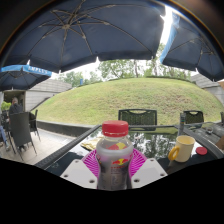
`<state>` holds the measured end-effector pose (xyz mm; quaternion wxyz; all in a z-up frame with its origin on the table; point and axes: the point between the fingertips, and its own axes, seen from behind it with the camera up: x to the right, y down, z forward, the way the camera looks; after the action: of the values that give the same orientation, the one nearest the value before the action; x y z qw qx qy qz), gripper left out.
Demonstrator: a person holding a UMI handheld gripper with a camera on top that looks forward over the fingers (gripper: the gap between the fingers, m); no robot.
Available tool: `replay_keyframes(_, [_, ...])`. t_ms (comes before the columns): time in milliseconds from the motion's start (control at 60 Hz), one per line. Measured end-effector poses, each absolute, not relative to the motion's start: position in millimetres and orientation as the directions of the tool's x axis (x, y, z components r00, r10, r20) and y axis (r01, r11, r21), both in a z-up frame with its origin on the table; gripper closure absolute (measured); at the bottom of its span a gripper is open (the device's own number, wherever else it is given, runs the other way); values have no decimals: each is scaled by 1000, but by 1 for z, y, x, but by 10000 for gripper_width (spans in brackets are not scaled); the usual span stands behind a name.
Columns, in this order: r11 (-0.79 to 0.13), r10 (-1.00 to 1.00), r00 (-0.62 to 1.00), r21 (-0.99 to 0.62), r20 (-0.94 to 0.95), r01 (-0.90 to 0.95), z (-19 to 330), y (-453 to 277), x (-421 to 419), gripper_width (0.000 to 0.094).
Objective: Pour water
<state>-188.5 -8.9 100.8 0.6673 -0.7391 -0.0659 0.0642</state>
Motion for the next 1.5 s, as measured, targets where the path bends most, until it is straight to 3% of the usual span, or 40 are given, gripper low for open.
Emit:
replay_keyframes(133, [-114,180,969,-982,-169,-150,124,15,-174,609])
replay_keyframes(267, [-96,133,872,-882,-470,-461,153,57,-132,609])
replay_keyframes(367, [-73,91,665,-671,-742,-738,164,84,-81,609])
replay_keyframes(500, [-44,46,242,-245,-969,-969,151,106,-26,607])
replay_keyframes(733, [-147,96,-361,346,-927,-927,157,118,-8,599])
replay_keyframes(983, [-162,90,-439,422,-894,-892,158,116,-2,599])
replay_keyframes(1083, [-211,91,-366,341,-926,-916,173,109,-17,596])
replay_keyframes(1200, [-145,261,60,-101,-964,-984,241,88,-7,596])
replay_keyframes(1250, [-29,325,307,-334,-894,-942,281,77,19,597])
replay_keyframes(1267, [16,334,385,-403,-860,-915,289,73,24,529])
replay_keyframes(1300, [106,330,533,-530,-779,-841,311,66,45,529])
replay_keyframes(1317, [149,320,598,-584,-735,-798,321,63,55,599])
replay_keyframes(1367, [254,263,765,-723,-588,-643,355,56,93,581])
replay_keyframes(1433, [298,171,897,-847,-407,-441,332,66,110,568])
replay_keyframes(1500, [282,47,979,-938,-196,-202,307,75,147,568])
